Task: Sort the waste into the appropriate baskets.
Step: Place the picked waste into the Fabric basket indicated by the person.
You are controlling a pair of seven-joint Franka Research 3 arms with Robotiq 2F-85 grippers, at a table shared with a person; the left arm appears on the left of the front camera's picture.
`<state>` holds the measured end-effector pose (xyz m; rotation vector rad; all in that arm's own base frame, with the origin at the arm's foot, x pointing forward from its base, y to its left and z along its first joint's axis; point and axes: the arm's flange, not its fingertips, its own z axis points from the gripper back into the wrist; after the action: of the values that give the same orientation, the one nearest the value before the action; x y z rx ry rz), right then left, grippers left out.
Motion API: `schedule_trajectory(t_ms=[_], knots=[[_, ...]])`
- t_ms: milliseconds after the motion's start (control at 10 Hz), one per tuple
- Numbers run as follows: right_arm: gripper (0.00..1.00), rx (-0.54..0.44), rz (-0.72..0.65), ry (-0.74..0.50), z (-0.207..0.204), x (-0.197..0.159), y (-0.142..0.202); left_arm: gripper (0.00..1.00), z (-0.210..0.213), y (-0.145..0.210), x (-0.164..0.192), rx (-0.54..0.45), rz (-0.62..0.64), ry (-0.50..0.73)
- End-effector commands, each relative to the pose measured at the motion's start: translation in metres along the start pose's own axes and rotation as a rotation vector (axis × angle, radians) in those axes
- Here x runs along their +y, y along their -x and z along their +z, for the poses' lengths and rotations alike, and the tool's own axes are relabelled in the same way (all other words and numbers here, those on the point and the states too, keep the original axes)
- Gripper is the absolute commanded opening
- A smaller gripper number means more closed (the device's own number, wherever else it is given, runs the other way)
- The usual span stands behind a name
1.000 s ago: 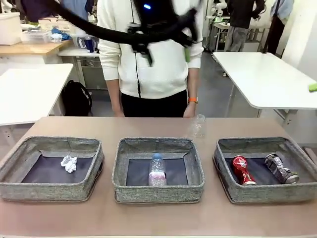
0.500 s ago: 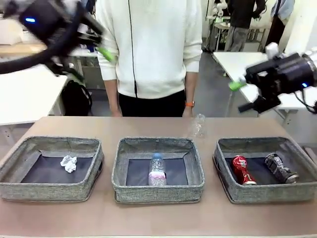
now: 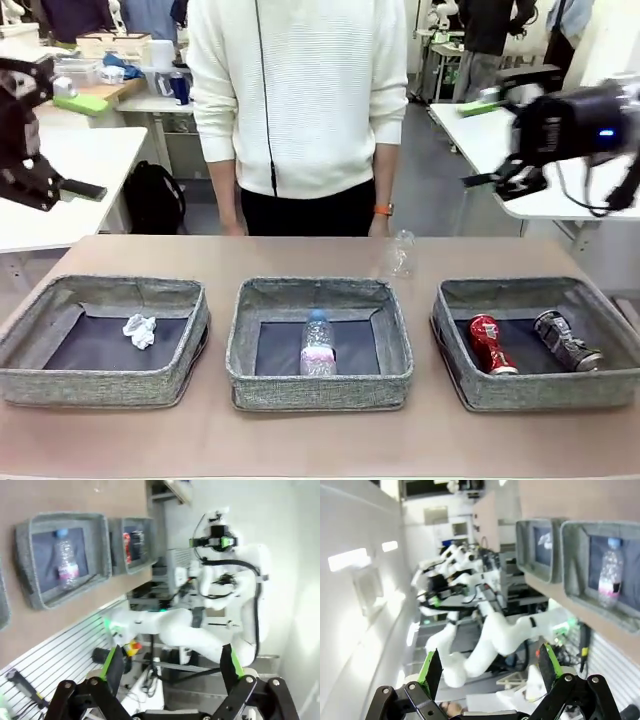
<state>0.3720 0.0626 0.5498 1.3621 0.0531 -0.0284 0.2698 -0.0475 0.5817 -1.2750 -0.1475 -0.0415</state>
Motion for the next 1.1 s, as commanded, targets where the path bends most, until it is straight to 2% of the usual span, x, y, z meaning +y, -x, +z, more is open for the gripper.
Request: schedule_trajectory(t_ms=[0, 100, 200, 300, 400, 1000], knots=[[1.00, 0.045, -0.034, -0.101, 0.079, -0.010, 0.032, 1.00, 0.009, 0.034, 0.031, -0.036, 0.048, 0.132], [1.00, 0.011, -0.014, -0.160, 0.105, -0.021, 0.050, 1.00, 0.009, 0.045, 0.040, -0.047, 0.050, 0.177], [1.00, -0.073, -0.040, -0.167, 0.119, -0.031, 0.063, 1.00, 0.010, 0.052, 0.049, -0.066, 0.062, 0.213], [1.00, -0.184, -0.054, -0.097, 0.123, -0.038, 0.069, 1.00, 0.008, 0.054, 0.054, -0.089, 0.076, 0.237], [1.00, -0.013, -0.023, -0.153, 0.113, -0.019, 0.056, 1.00, 0.039, 0.002, 0.009, -0.053, 0.068, 0.168], [1.00, -0.013, -0.023, -0.153, 0.113, -0.019, 0.056, 1.00, 0.039, 0.002, 0.009, -0.053, 0.068, 0.168]])
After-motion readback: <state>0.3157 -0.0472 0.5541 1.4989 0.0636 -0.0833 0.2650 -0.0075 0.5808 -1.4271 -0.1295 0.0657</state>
